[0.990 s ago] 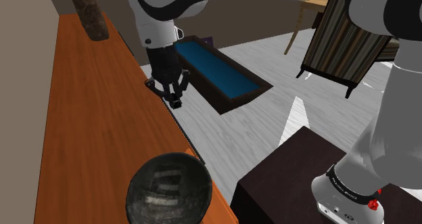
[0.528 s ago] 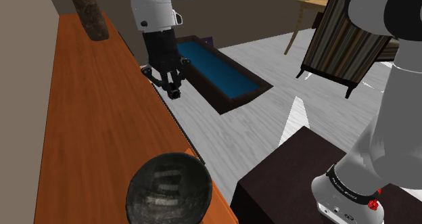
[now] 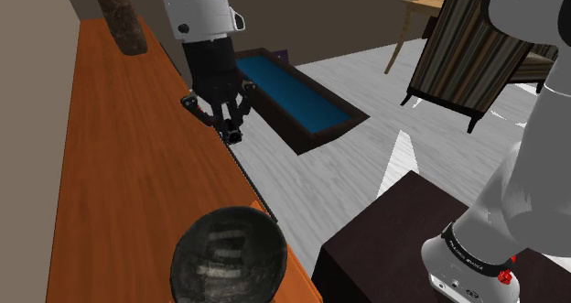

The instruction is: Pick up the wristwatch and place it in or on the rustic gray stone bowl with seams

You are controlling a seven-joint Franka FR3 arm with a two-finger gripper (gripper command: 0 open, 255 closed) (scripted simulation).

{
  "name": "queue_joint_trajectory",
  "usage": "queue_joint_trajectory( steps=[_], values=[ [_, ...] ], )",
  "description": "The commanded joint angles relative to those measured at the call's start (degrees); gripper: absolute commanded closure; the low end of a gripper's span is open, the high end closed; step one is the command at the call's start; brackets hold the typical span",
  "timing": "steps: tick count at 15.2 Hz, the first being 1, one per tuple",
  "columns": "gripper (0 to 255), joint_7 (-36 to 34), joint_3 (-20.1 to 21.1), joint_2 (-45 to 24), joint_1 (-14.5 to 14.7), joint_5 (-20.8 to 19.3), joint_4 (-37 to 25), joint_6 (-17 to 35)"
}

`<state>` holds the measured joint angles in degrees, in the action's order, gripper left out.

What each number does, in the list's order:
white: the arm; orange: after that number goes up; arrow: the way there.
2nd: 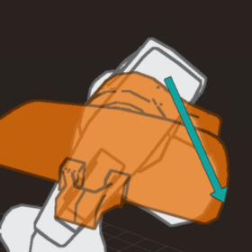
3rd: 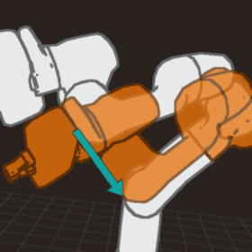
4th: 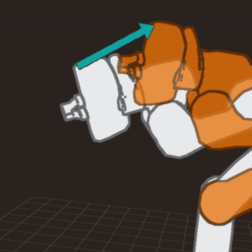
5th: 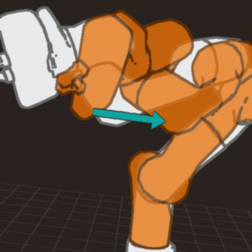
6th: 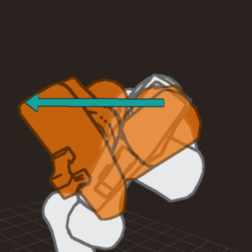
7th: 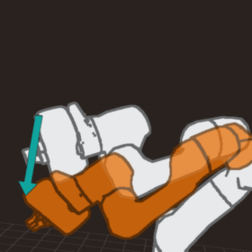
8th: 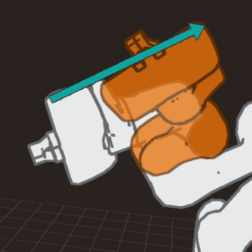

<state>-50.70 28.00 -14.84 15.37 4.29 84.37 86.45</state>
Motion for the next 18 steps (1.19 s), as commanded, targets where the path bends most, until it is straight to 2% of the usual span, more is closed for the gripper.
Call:
queue_joint_trajectory(
  steps=[1, 7, 13, 18],
  values=[
    [255, -1.68, 0.87, 2.13, 0.80, 1.15, 2.99, 1.34],
    [255, -7.70, 3.82, 5.82, 4.25, 3.64, 8.15, 4.37],
    [255, -14.40, 6.99, 7.28, 8.22, 5.14, 10.56, 6.91],
    [255, -13.72, 6.94, 7.17, 8.19, 5.13, 14.27, 10.64]
  ],
)
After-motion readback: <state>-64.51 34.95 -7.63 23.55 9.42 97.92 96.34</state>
